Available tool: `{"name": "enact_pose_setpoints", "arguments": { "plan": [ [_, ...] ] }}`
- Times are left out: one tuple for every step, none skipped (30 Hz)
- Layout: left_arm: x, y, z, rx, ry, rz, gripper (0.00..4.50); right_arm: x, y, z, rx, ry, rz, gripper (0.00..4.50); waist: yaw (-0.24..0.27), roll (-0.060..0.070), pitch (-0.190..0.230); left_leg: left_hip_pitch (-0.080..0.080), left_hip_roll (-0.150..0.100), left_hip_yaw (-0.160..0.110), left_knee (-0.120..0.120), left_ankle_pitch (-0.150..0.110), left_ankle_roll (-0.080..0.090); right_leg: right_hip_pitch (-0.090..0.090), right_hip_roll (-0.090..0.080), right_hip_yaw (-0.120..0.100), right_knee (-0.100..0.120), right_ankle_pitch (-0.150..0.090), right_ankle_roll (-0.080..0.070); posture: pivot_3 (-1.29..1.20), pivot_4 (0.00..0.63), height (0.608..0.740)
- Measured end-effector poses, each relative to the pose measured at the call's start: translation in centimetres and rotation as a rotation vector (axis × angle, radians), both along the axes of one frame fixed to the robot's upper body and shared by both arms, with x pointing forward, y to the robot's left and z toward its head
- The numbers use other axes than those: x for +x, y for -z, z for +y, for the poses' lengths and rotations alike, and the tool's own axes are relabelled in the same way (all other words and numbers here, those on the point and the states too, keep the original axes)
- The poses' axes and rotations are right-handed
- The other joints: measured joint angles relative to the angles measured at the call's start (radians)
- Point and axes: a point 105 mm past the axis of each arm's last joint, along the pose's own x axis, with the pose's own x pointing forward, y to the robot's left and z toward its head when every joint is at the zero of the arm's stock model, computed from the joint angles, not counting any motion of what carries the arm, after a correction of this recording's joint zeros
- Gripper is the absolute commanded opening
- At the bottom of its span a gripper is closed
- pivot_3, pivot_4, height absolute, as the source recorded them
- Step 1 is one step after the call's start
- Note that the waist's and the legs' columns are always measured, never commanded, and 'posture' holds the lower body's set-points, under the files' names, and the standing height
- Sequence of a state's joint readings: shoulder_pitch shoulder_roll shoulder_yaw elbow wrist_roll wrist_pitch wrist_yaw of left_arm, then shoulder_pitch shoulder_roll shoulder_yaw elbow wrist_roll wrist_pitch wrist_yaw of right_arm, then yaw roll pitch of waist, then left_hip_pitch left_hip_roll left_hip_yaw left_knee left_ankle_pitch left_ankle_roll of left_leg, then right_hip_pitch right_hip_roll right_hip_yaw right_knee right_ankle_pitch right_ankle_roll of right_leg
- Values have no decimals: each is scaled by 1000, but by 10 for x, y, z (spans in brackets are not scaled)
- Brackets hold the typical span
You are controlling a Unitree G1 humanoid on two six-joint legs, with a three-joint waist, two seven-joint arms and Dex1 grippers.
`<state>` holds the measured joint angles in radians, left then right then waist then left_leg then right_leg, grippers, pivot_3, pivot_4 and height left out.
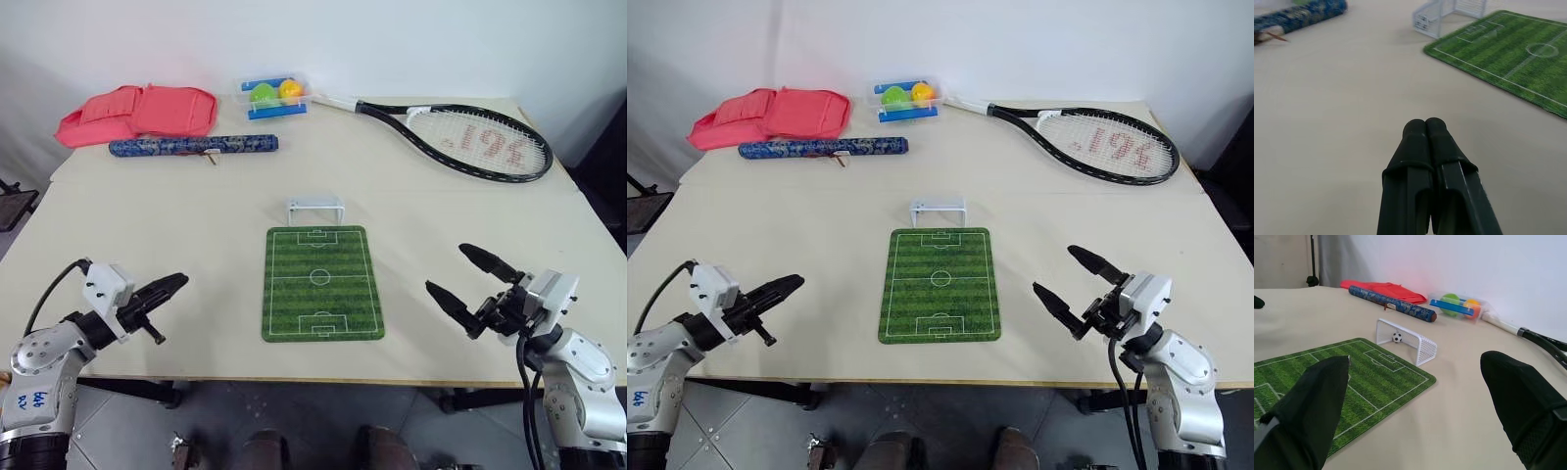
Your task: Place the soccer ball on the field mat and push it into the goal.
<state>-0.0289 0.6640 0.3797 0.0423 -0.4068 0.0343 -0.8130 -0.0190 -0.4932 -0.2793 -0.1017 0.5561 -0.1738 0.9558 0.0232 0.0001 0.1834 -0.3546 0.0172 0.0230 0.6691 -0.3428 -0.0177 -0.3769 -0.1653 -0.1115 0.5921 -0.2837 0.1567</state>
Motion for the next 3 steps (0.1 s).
{"name": "enact_pose_setpoints", "arguments": {
  "plan": [
    [0,-2,0,1,-8,-9,51,1,0,0,1,-2,0,4500,-1,0,0,0,0,0,-1,0,0,0,0,0,0,0,0,0,150,740],
    [0,-3,0,5,-16,-17,51,1,1,0,2,-6,1,4500,-2,0,0,0,0,0,-1,0,0,0,0,0,0,0,0,0,150,740],
    [-1,-4,0,9,-22,-22,51,1,1,0,3,-13,1,4500,-2,0,0,0,0,0,-1,0,0,0,0,0,-1,0,0,0,150,740]
  ]
}}
